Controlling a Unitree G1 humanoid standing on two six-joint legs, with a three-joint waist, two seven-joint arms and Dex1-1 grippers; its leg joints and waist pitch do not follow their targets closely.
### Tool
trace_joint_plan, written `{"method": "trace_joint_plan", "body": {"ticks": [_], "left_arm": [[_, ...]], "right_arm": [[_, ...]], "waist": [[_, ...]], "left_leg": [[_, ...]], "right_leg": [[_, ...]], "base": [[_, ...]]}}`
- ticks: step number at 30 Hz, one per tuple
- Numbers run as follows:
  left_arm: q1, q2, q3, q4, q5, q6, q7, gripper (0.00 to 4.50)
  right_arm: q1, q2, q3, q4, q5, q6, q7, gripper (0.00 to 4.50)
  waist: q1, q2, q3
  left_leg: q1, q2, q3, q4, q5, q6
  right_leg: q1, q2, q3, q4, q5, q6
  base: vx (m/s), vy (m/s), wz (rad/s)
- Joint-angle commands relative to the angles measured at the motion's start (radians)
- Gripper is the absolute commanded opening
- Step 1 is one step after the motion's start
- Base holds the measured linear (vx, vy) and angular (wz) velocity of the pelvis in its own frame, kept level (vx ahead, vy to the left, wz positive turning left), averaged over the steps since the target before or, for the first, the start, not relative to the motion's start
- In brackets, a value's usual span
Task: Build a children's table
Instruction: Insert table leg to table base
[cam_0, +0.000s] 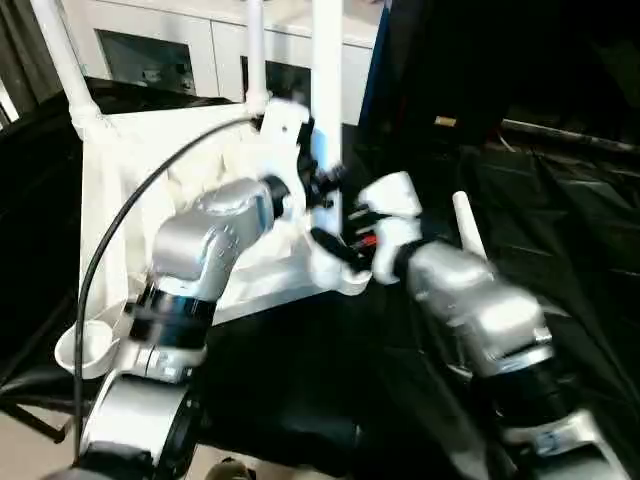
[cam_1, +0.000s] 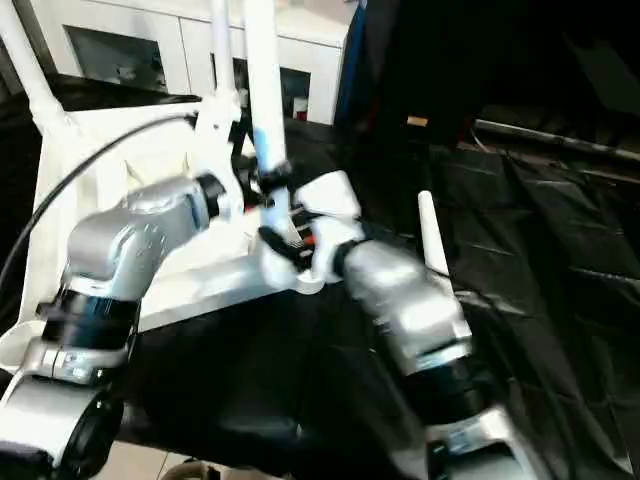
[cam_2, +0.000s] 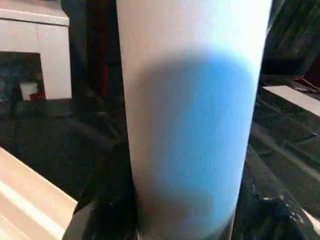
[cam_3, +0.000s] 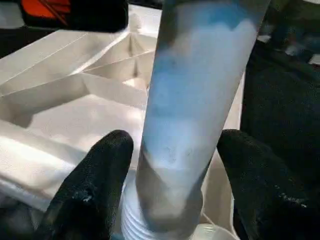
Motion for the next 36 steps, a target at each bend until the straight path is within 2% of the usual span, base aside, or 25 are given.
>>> {"method": "trace_joint_plan", "body": {"ticks": [1,3,4,6,7,11,14,16,18,20,21,22,23,26,27,30,34,36], "left_arm": [[-0.018,-0.008,-0.007,-0.003,0.017,-0.013,0.006,1.88],[-0.018,-0.007,-0.008,-0.006,0.018,-0.009,-0.007,1.88],[-0.017,-0.007,-0.008,-0.008,0.016,-0.008,-0.009,1.88],[-0.016,-0.008,-0.007,-0.017,0.007,0.002,-0.018,1.88],[-0.015,-0.008,-0.008,-0.019,0.007,0.003,-0.018,1.88],[-0.008,-0.007,-0.007,-0.033,0.002,0.018,-0.031,1.88],[-0.004,-0.007,-0.004,-0.04,-0.003,0.027,-0.036,1.88],[0.003,-0.013,-0.002,-0.053,-0.018,0.036,-0.046,1.88],[0.003,-0.01,-0.009,-0.054,-0.011,0.029,-0.05,1.88],[0.003,-0.011,-0.009,-0.053,-0.01,0.027,-0.049,1.88],[0.002,-0.012,-0.009,-0.052,-0.009,0.028,-0.05,1.88],[0.001,-0.013,-0.01,-0.052,-0.009,0.028,-0.054,1.88],[0.001,-0.013,-0.012,-0.054,-0.011,0.029,-0.06,1.88],[0.002,-0.007,-0.026,-0.058,-0.008,0.03,-0.08,1.88],[0.001,-0.004,-0.03,-0.059,-0.004,0.029,-0.082,1.88],[0.002,-0.008,-0.026,-0.056,-0.006,0.028,-0.08,1.88],[-0.001,-0.001,-0.028,-0.044,0.011,0.019,-0.086,1.88],[-0.004,0.006,-0.029,-0.037,0.019,0.013,-0.09,1.88]], "right_arm": [[0.004,0.009,-0.02,0.018,-0.006,-0.002,-0.018,2.66],[0.008,0.024,-0.025,0.034,-0.003,-0.011,-0.025,2.56],[0.008,0.027,-0.027,0.037,-0.002,-0.013,-0.027,2.3],[0.006,0.043,-0.041,0.061,0.003,-0.027,-0.034,2.2],[0.004,0.044,-0.042,0.065,0.002,-0.031,-0.033,2.11],[-0.003,0.057,-0.055,0.091,0.006,-0.047,-0.022,1.94],[-0.007,0.061,-0.059,0.106,0.008,-0.054,-0.013,1.91],[-0.013,0.058,-0.053,0.12,0.001,-0.069,0.004,1.91],[-0.015,0.055,-0.045,0.118,0.008,-0.064,0.025,1.9],[-0.015,0.05,-0.034,0.112,0.011,-0.059,0.043,1.9],[-0.015,0.048,-0.03,0.112,0.006,-0.06,0.045,2.45],[-0.015,0.051,-0.034,0.112,0.011,-0.055,0.05,2.45],[-0.016,0.054,-0.039,0.111,0.014,-0.05,0.047,2.59],[-0.03,0.05,-0.041,0.132,-0.016,-0.053,0.018,2.8],[-0.032,0.051,-0.045,0.139,-0.02,-0.055,0.012,2.84],[-0.037,0.051,-0.051,0.151,-0.022,-0.061,0.014,2.84],[-0.035,0.056,-0.07,0.141,-0.013,-0.064,0.015,2.39],[-0.037,0.05,-0.063,0.139,-0.007,-0.067,0.039,2.25]], "waist": [[-0.006,0.02,-0.076],[-0.006,0.023,-0.076],[-0.007,0.022,-0.076],[-0.007,0.019,-0.077],[-0.007,0.024,-0.077],[-0.01,0.022,-0.078],[-0.01,0.019,-0.078],[-0.009,0.02,-0.077],[-0.01,0.016,-0.076],[-0.009,0.019,-0.076],[-0.009,0.018,-0.076],[-0.01,0.016,-0.076],[-0.009,0.019,-0.076],[-0.011,0.018,-0.077],[-0.01,0.025,-0.077],[-0.012,0.021,-0.077],[-0.015,0.025,-0.078],[-0.018,0.022,-0.078]], "left_leg": [[0.027,0.012,-0.004,-0.077,-0.235,-0.101],[0.027,0.012,-0.005,-0.077,-0.247,-0.1],[0.027,0.012,-0.004,-0.077,-0.248,-0.1],[0.026,0.012,-0.004,-0.077,-0.245,-0.099],[0.027,0.012,-0.005,-0.077,-0.245,-0.101],[0.026,0.012,-0.005,-0.077,-0.232,-0.097],[0.026,0.012,-0.003,-0.076,-0.226,-0.092],[0.026,0.012,-0.003,-0.076,-0.224,-0.091],[0.026,0.012,-0.003,-0.076,-0.228,-0.088],[0.026,0.013,-0.003,-0.076,-0.232,-0.087],[0.027,0.013,-0.003,-0.076,-0.231,-0.087],[0.026,0.013,-0.003,-0.076,-0.227,-0.087],[0.026,0.012,-0.003,-0.076,-0.223,-0.086],[0.025,0.012,-0.003,-0.076,-0.217,-0.089],[0.026,0.012,-0.003,-0.076,-0.219,-0.093],[0.026,0.012,-0.002,-0.075,-0.221,-0.091],[0.026,0.011,-0.003,-0.074,-0.213,-0.089],[0.026,0.011,-0.003,-0.074,-0.219,-0.087]], "right_leg": [[0.042,-0.043,0.033,-0.072,-0.129,-0.129],[0.042,-0.045,0.033,-0.073,-0.142,-0.127],[0.041,-0.044,0.033,-0.074,-0.143,-0.127],[0.042,-0.044,0.033,-0.073,-0.136,-0.128],[0.041,-0.044,0.032,-0.072,-0.127,-0.131],[0.044,-0.043,0.032,-0.068,-0.1,-0.14],[0.045,-0.044,0.032,-0.068,-0.097,-0.142],[0.045,-0.046,0.032,-0.068,-0.099,-0.144],[0.045,-0.044,0.033,-0.07,-0.111,-0.143],[0.044,-0.045,0.033,-0.071,-0.122,-0.14],[0.044,-0.045,0.033,-0.071,-0.121,-0.139],[0.044,-0.044,0.033,-0.07,-0.118,-0.14],[0.044,-0.045,0.033,-0.07,-0.118,-0.14],[0.044,-0.044,0.033,-0.068,-0.107,-0.148],[0.044,-0.045,0.033,-0.068,-0.108,-0.149],[0.045,-0.044,0.033,-0.069,-0.1,-0.149],[0.047,-0.043,0.033,-0.066,-0.083,-0.151],[0.047,-0.042,0.032,-0.068,-0.087,-0.152]], "base": [[0.0,0.0,0.0],[0.0,0.0,0.0],[0.0,0.0,0.0],[0.0,0.0,0.0],[0.0,0.0,0.0],[0.0,0.0,0.0],[0.0,0.0,0.0],[0.0,0.0,0.0],[0.0,0.0,0.0],[0.0,0.0,0.0],[0.0,0.0,0.0],[0.0,0.0,0.0],[0.0,0.0,0.0],[0.0,0.0,0.0],[0.0,0.0,0.0],[0.0,0.0,0.0],[0.0,0.0,0.0],[0.0,0.0,0.0]]}}
